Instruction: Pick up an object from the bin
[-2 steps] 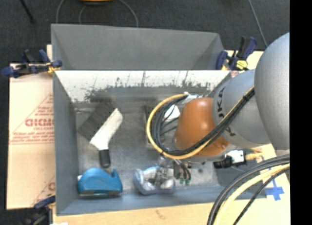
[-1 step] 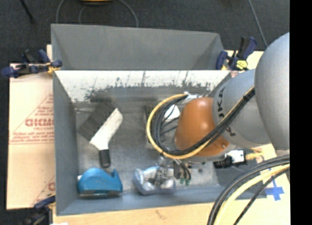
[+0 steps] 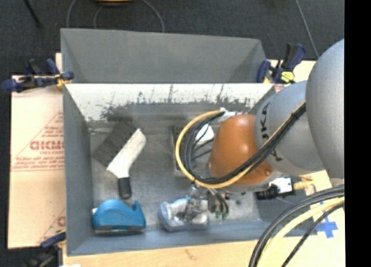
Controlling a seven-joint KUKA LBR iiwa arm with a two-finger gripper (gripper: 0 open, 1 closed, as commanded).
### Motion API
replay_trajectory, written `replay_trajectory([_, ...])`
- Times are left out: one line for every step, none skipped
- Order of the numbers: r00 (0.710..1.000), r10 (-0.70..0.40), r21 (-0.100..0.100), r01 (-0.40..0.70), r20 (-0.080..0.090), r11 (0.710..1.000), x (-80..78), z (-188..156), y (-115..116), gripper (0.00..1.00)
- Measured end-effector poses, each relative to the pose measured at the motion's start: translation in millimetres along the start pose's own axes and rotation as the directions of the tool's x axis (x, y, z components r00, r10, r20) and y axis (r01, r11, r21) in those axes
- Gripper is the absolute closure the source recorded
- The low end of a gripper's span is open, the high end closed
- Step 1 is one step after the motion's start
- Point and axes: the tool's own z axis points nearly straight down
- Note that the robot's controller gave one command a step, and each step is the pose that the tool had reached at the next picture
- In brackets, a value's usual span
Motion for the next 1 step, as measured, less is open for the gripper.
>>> replay_trajectory([1.0,-0.001,0.002,0.001,-0.002,1.0,0.5,-20.0,-0.5,1.0])
